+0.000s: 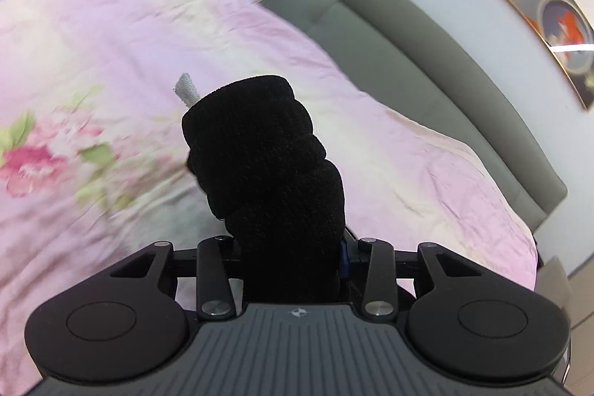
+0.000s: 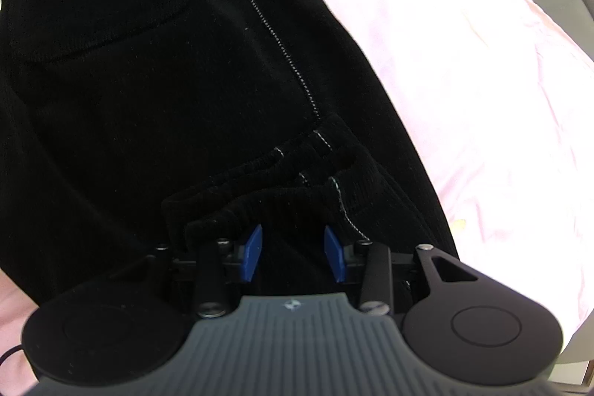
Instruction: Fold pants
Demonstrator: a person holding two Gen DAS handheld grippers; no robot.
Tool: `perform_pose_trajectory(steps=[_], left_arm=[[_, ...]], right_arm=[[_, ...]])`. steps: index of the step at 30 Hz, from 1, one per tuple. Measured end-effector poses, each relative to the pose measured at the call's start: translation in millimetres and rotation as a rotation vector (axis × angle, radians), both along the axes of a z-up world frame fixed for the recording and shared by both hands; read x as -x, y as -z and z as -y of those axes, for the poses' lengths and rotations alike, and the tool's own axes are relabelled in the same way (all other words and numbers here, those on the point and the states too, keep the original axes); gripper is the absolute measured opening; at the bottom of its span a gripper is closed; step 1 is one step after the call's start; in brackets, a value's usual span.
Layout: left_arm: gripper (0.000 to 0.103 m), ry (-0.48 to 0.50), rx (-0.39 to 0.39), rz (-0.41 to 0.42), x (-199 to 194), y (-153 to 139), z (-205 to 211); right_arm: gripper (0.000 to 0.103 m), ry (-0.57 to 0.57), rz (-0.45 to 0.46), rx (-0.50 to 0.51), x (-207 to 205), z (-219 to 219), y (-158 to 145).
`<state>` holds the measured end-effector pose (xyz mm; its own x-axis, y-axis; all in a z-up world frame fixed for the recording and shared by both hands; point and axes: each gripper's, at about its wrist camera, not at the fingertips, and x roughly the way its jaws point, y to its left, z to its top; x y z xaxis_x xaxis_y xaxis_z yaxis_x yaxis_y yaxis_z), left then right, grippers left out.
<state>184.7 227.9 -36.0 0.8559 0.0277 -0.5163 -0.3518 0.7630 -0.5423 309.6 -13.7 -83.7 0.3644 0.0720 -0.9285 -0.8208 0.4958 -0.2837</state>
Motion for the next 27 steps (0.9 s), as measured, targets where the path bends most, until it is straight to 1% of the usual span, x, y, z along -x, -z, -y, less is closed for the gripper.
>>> perform_pose_trajectory(steps=[4, 6, 8, 9, 12, 15, 18, 19, 21, 22, 24, 25, 26, 27], left_arm=[[0.043, 0.122, -0.134, 0.038, -5.5, -34.3, 69.1], [0.043, 0.204, -0.199, 0.045, -8.8, -42.6, 110.8], [0.042, 0.283, -0.284, 0.037, -13.1, -43.7, 153.1], [0.042, 0.322, -0.324, 0.03, -16.1, -40.1, 173.8], [0.042, 0.427, -0.392, -0.011, -25.8, -20.2, 221.8], [0.042, 0.523, -0.49, -0.077, -29.1, 6.8, 265.5], [0.042, 0.614, -0.565, -0.162, -30.8, 31.6, 301.3], [0.043, 0.65, -0.598, -0.196, -30.8, 41.5, 312.3], [0.047, 0.726, -0.65, -0.296, -36.5, 61.9, 330.9], [0.049, 0.751, -0.681, -0.323, -36.6, 70.7, 338.8], [0.052, 0.77, -0.741, -0.329, -32.0, 77.6, 350.7], [0.054, 0.771, -0.75, -0.326, -30.3, 76.6, 354.8], [0.058, 0.775, -0.737, -0.327, -30.9, 75.6, 355.2], [0.058, 0.778, -0.711, -0.332, -32.3, 73.9, 353.0]], right_arm=[[0.036, 0.063, -0.007, -0.085, 11.6, 25.9, -18.6], [0.036, 0.068, -0.005, -0.11, 20.9, 40.7, -26.6], [0.038, 0.078, 0.006, -0.127, 30.0, 57.6, -34.6], [0.038, 0.09, 0.006, -0.136, 33.6, 66.8, -37.7], [0.038, 0.14, -0.002, -0.16, 41.6, 97.0, -43.4], [0.039, 0.194, 0.007, -0.185, 49.4, 128.0, -43.4], [0.039, 0.286, -0.026, -0.235, 52.9, 165.4, -36.9], [0.039, 0.314, -0.04, -0.247, 54.4, 174.3, -33.6], [0.039, 0.336, -0.037, -0.254, 59.7, 186.4, -27.5], [0.039, 0.34, -0.029, -0.254, 63.2, 191.7, -24.0], [0.039, 0.353, -0.022, -0.261, 68.2, 198.9, -19.6], [0.039, 0.36, -0.023, -0.269, 70.1, 201.8, -18.0], [0.039, 0.365, -0.024, -0.275, 71.8, 204.1, -16.9], [0.039, 0.369, -0.023, -0.279, 73.2, 205.6, -16.1]])
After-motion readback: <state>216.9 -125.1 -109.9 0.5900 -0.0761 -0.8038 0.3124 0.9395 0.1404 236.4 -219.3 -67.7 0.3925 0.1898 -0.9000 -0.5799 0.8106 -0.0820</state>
